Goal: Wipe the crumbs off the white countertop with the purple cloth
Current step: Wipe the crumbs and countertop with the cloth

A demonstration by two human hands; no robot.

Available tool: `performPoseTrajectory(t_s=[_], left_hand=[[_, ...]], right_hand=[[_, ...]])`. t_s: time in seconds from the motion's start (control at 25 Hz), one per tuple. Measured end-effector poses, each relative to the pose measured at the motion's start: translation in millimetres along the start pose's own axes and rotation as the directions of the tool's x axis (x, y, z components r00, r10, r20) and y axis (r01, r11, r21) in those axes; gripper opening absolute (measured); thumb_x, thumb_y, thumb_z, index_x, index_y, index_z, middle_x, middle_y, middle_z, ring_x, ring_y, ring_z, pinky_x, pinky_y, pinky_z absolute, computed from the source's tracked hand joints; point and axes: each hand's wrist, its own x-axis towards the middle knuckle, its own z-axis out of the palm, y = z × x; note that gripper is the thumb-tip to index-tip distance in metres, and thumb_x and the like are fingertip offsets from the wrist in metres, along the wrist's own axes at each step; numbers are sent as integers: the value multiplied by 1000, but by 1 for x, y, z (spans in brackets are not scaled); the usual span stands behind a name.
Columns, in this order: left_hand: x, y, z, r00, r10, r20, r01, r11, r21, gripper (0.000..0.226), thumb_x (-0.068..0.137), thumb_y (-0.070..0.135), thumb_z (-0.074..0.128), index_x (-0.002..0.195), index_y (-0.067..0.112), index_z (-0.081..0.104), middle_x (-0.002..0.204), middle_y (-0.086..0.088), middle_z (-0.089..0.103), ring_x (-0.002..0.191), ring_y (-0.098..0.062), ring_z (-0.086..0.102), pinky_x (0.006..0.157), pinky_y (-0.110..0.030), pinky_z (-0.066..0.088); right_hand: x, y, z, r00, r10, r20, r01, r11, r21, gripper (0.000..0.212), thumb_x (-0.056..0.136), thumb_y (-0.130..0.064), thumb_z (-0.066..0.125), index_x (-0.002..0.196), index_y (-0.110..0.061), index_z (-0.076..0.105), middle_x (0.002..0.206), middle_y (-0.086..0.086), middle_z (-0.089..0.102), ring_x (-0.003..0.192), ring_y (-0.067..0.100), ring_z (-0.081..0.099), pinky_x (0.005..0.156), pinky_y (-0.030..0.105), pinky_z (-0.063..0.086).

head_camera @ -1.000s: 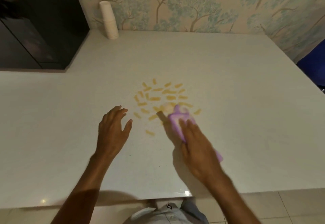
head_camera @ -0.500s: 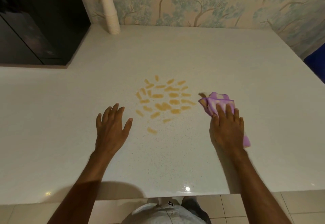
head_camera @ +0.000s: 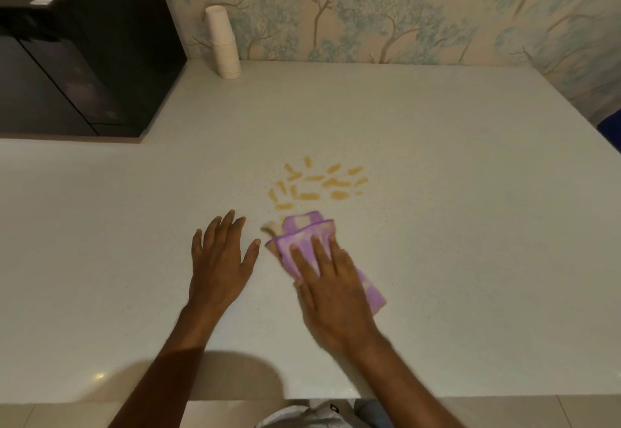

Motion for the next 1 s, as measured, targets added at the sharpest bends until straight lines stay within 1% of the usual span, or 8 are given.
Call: performPoseTrajectory(t_s=[0.08, 0.2, 0.32, 0.4, 0.52, 0.72, 0.92, 1.0], left_hand=[[2, -1, 0, 1000, 3, 13, -3, 1000, 20, 73, 95, 60, 27, 153, 17, 41, 165, -7, 32, 154, -29, 27, 124, -57, 18], [1, -1, 0, 1000, -4, 6, 4, 1000, 8, 69, 100, 60, 27, 153, 19, 40, 166, -5, 31, 155, -27, 25, 125, -55, 15], [1, -1, 0, 1000, -5, 9, 5, 1000, 0, 70, 98, 60, 26, 155, 21, 38, 167, -4, 29, 156, -26, 22, 126, -53, 12], [1, 0, 0, 1000, -7, 13, 7, 1000, 2, 71, 98, 60, 25, 155, 21, 37, 167, -3, 28, 156, -25, 22, 126, -53, 12], [2, 0, -1, 1000, -13, 18, 13, 1000, 10, 72, 97, 61, 25, 155, 21, 37, 167, -4, 28, 156, -26, 22, 126, -54, 14], [2, 1, -1, 1000, -18, 17, 17, 1000, 17, 70, 100, 62, 25, 155, 20, 38, 167, -4, 28, 155, -26, 22, 126, -54, 14], [4, 0, 0, 1000, -20, 18, 19, 1000, 18, 73, 96, 62, 26, 153, 20, 41, 166, -5, 31, 155, -28, 25, 125, -56, 15], [4, 0, 0, 1000, -15, 14, 15, 1000, 25, 72, 96, 62, 26, 153, 19, 41, 166, -6, 32, 154, -28, 25, 125, -56, 15]], right_hand=[[-18, 4, 0, 995, -91, 34, 92, 996, -18, 53, 110, -43, 26, 162, -41, 17, 173, 1, 17, 162, 27, 7, 130, 45, 13], [-32, 36, -12, 997, -59, 46, 60, 998, -20, 52, 110, -45, 22, 161, -48, 14, 173, -9, 11, 162, 17, 2, 131, 42, 8], [-20, 93, -32, 989, 142, -28, -144, 985, -91, 53, 107, -43, 20, 160, -41, 26, 171, -4, 19, 161, 22, 14, 131, 46, 18], [3, 131, -46, 938, 332, -103, -342, 934, -105, 57, 103, -38, 24, 157, -30, 39, 168, 7, 33, 156, 32, 29, 125, 51, 29], [55, 155, -53, 860, 488, -148, -503, 858, -100, 55, 104, -33, 31, 156, -19, 41, 164, 19, 38, 152, 43, 31, 124, 56, 29], [106, 78, -27, 953, 294, -72, -299, 952, -66, 55, 106, -30, 38, 160, -17, 36, 167, 23, 28, 155, 44, 23, 126, 50, 22], [17, 27, -10, 1000, 11, -10, -11, 1000, -28, 53, 109, -37, 30, 161, -28, 31, 170, 8, 27, 159, 30, 20, 130, 44, 20], [-21, 53, -19, 1000, 21, 0, -21, 999, -50, 54, 109, -40, 25, 162, -30, 28, 171, 3, 22, 161, 24, 16, 131, 41, 15]])
